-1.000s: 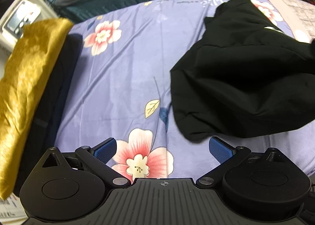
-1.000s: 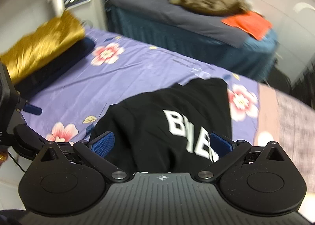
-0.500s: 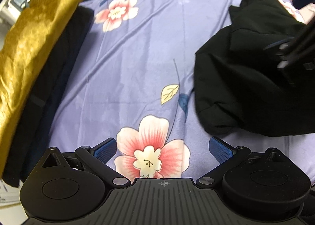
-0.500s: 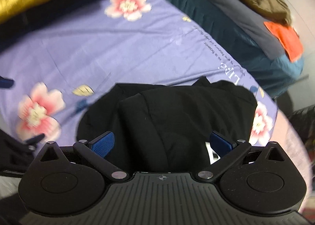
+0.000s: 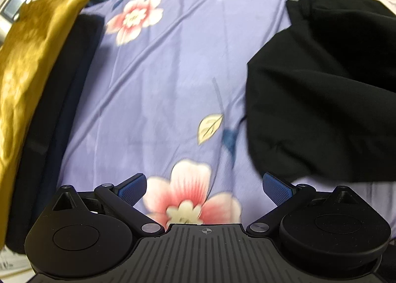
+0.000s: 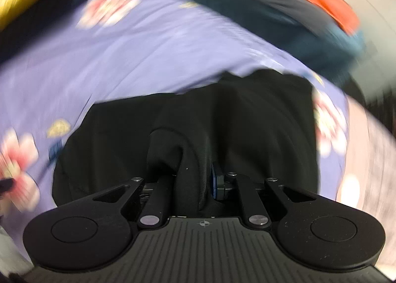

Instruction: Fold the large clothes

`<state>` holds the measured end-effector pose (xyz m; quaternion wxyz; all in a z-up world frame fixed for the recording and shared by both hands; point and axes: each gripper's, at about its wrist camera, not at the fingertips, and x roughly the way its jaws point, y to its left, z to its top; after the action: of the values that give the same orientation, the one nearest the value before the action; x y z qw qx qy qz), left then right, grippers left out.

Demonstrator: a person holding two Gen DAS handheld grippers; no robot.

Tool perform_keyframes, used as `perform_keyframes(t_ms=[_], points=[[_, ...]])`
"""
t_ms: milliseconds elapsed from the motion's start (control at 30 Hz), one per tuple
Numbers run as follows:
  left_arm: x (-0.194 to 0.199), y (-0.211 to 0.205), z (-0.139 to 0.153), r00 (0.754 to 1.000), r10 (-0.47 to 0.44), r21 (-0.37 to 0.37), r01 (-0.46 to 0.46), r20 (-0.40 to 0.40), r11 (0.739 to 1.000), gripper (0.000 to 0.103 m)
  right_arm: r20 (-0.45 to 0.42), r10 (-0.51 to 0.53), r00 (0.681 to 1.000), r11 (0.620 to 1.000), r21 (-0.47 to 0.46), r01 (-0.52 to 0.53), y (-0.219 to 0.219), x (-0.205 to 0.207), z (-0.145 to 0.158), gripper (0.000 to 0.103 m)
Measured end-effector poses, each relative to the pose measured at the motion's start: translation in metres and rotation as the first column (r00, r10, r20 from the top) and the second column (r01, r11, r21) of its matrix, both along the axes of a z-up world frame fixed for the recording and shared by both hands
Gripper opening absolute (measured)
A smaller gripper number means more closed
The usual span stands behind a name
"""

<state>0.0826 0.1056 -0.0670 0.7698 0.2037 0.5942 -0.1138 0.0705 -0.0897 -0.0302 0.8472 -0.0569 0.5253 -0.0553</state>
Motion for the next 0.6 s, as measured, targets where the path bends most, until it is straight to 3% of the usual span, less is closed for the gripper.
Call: perform_keyframes(t_ms=[100, 200, 333, 467, 600], points=[[0.005, -0.019, 0.007, 0.999, -0.034, -0.023, 0.035, 0.024, 0.999, 0.103, 0.064, -0.131, 0.989, 0.990, -0.037, 0.134, -0.050, -0.053, 0.020, 0.009], [0.008, -0.043, 0.017, 0.996, -0.074, -0.061, 0.077, 0.055, 0.995, 0.103, 0.017, -0.311, 0.950, 0.950, -0.003, 0.311, -0.104, -0.110, 0.021, 0.008], [0.010, -0.076, 0.023, 0.984, -0.151, -0.086, 0.159, 0.090, 0.984, 0.103, -0.099, -0.476, 0.874, 0.877, 0.022, 0.480, -0.145, -0.178, -0.011, 0.009], [0.005, -0.107, 0.024, 0.958, -0.262, -0.091, 0.274, 0.120, 0.958, 0.103, -0.179, -0.555, 0.812, 0.812, 0.092, 0.576, -0.150, -0.213, -0.046, 0.013], [-0.003, -0.135, 0.020, 0.917, -0.378, -0.112, 0.392, 0.126, 0.913, 0.103, -0.187, -0.600, 0.778, 0.774, 0.113, 0.624, -0.136, -0.221, -0.066, 0.056]])
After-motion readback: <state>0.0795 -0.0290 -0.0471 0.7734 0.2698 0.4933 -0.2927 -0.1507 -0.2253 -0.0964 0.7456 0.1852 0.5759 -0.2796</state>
